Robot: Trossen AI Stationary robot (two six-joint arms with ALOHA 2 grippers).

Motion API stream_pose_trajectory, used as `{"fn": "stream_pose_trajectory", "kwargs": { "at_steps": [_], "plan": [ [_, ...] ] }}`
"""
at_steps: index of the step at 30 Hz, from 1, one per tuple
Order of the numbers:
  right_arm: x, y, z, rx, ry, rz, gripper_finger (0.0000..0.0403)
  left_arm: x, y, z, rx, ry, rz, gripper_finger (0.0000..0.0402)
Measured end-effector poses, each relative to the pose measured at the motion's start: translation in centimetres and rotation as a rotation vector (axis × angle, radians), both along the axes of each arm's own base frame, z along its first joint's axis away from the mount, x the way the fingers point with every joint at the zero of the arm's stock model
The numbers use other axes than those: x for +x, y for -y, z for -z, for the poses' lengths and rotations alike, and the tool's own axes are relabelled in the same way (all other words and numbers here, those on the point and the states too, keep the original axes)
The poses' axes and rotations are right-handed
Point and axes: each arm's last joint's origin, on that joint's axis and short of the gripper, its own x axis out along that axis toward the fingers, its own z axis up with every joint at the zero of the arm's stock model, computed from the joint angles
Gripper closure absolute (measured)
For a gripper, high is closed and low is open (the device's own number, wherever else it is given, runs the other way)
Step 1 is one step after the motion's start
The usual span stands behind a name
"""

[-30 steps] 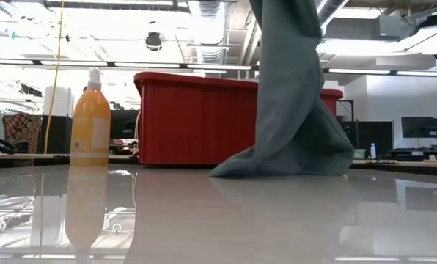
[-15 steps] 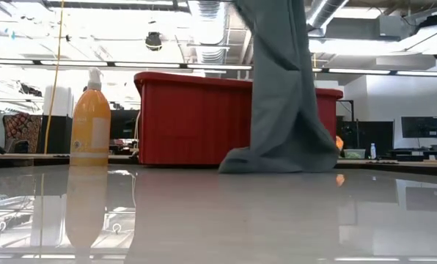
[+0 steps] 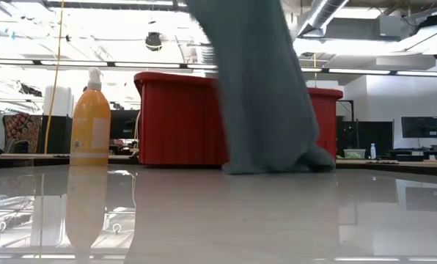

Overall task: Fold Laundry from Bin
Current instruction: Fold the dark blue pants

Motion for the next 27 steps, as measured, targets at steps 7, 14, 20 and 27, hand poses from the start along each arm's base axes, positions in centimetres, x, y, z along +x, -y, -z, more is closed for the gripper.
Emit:
{"fn": "stream_pose_trajectory", "kwargs": {
  "at_steps": [7,14,20,27],
  "plan": [
    [1.7,-4.3,6.0,0.054,-0.384,-0.093,0.0387,-1.6,2.5,4.0,0.005,-0.434,-0.178,0.0397],
    [3.7,-9.1,16.6,0.172,-0.402,-0.031,0.0387,-1.1,5.6,10.1,-0.054,-0.687,-0.219,0.0397],
    [2.6,-12.9,26.2,0.365,-0.235,0.087,0.0387,-1.9,7.4,18.7,-0.295,-0.588,-0.203,0.0398],
    [3.6,-16.6,35.3,0.464,-0.4,0.161,0.0387,-1.0,8.9,30.8,-0.6,-0.526,-0.167,0.0398]
  ]
}}
